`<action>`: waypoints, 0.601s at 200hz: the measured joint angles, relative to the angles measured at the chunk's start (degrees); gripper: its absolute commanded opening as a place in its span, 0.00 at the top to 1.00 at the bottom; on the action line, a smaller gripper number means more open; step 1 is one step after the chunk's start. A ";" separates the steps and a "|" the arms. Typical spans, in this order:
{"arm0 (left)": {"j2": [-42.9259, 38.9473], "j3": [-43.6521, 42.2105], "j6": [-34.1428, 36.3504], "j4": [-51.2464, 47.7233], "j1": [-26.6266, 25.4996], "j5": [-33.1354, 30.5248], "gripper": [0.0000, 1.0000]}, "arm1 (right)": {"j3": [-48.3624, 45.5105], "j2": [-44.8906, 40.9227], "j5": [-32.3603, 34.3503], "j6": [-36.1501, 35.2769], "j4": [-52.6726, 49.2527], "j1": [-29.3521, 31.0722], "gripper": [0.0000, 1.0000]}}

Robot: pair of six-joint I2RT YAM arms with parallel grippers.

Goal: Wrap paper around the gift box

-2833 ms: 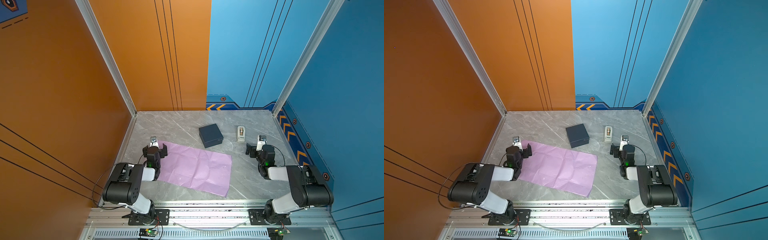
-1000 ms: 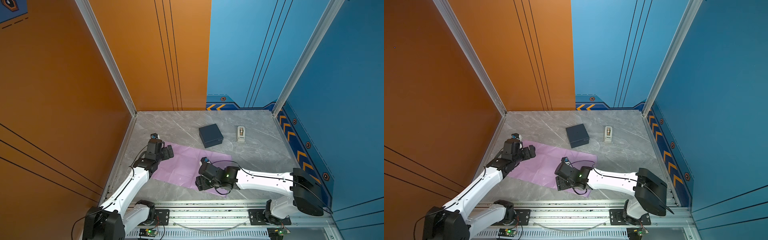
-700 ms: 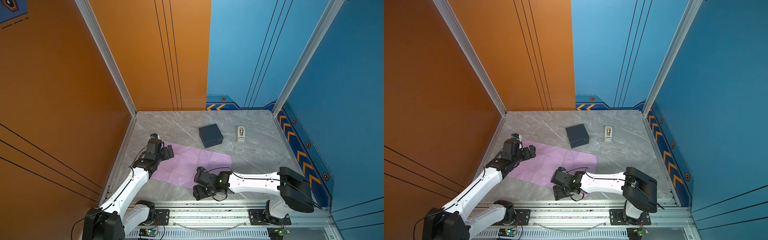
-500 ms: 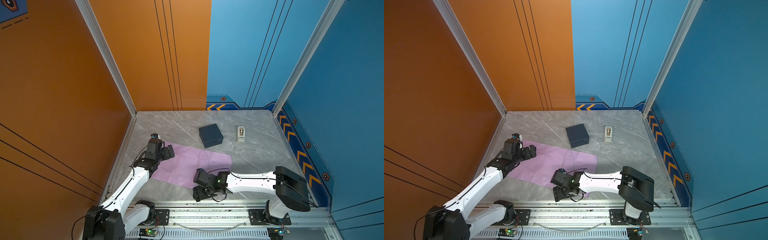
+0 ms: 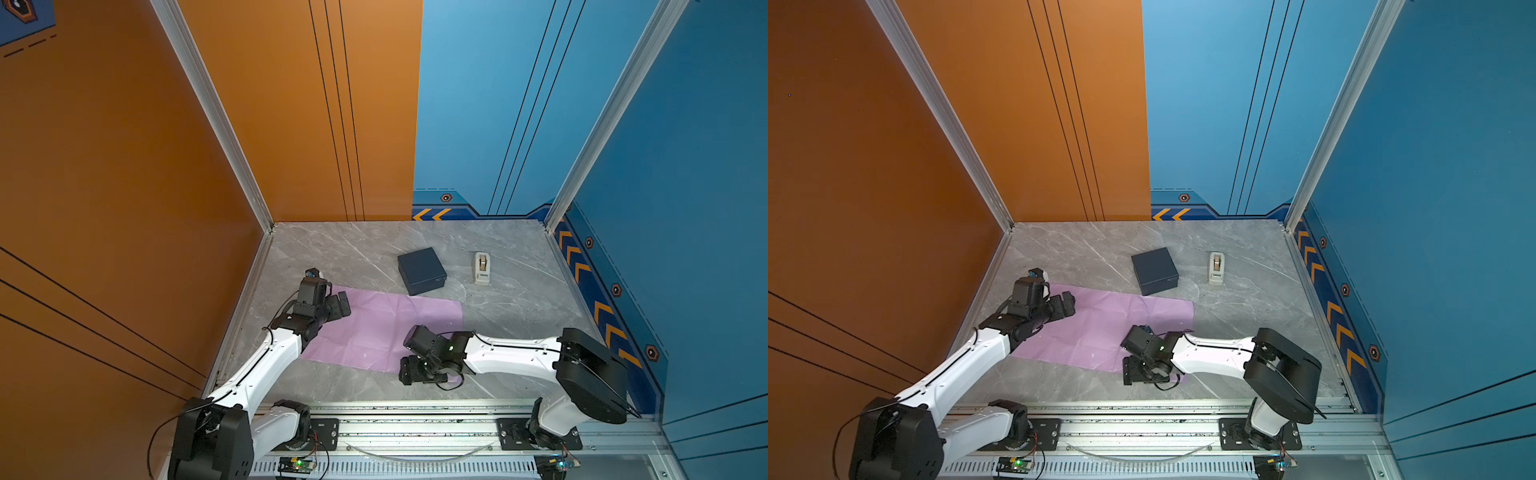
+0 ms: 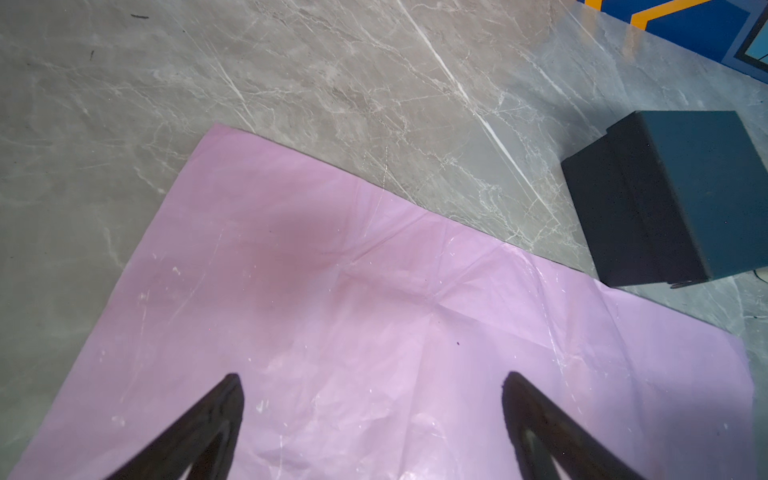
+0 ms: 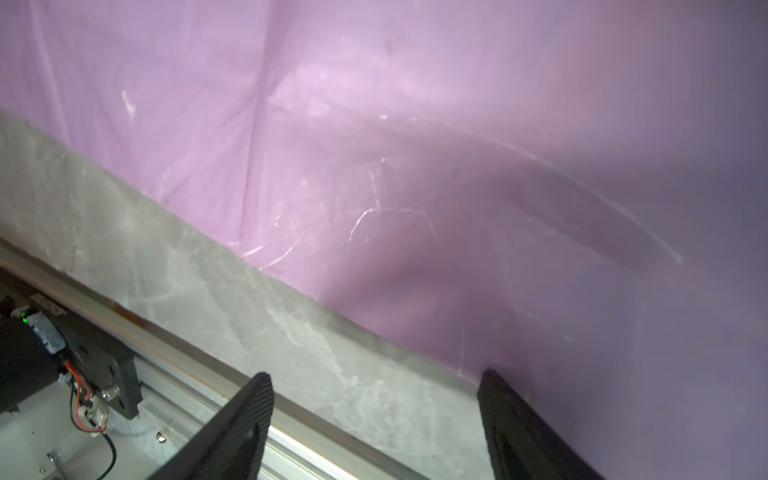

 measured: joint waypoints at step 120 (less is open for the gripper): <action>6.40 -0.15 -6.45 -0.26 5.70 1.31 0.02 | -4.00 -19.80 4.70 -7.21 -13.00 -13.22 0.17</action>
